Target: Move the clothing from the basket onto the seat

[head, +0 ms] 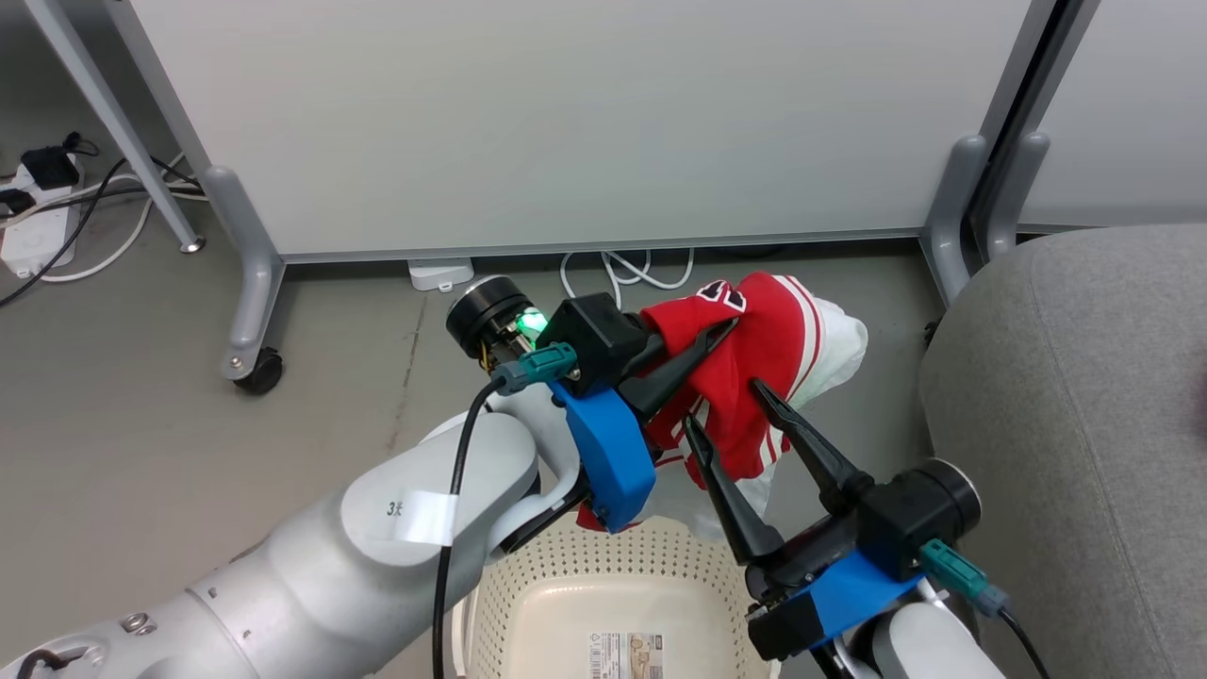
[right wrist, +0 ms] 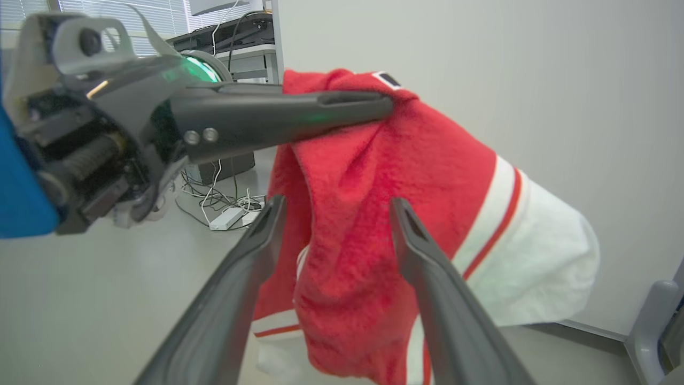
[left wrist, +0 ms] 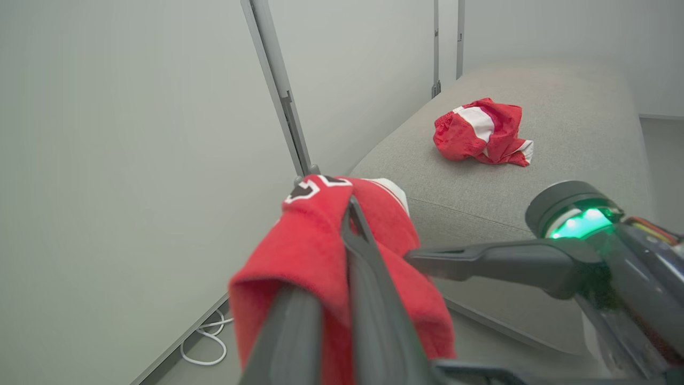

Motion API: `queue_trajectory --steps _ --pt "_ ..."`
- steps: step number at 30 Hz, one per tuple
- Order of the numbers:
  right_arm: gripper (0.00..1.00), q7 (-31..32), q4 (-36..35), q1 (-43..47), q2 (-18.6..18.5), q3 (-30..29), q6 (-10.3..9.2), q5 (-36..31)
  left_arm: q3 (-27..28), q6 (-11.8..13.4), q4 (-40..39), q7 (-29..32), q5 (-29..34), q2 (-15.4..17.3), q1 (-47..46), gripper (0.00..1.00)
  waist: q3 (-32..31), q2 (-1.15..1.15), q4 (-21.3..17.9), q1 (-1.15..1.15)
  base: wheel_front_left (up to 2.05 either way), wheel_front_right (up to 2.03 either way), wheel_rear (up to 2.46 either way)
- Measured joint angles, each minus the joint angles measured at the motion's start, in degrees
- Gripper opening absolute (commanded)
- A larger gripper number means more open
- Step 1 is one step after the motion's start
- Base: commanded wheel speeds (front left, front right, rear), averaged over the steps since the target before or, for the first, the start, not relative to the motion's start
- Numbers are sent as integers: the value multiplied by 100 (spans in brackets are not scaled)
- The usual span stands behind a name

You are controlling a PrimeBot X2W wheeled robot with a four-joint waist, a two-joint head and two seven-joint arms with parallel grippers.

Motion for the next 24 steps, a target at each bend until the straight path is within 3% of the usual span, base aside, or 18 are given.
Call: queue_trajectory --steps 10,22,23,24 --pt "100 0 789 -661 0 -53 0 -478 0 0 -29 -13 36 -113 -91 0 161 0 80 0 0 0 0" --pt "100 0 1093 -1018 2 -357 0 -338 0 0 -75 14 48 -227 -122 0 248 0 163 0 0 0 0" --pt "95 0 1106 -1018 2 -380 0 -332 0 0 -76 16 48 -231 -128 0 249 0 165 0 0 0 0" --pt "38 0 1117 -1021 2 -394 0 -324 0 0 -77 16 48 -233 -130 0 249 0 165 0 0 0 0"
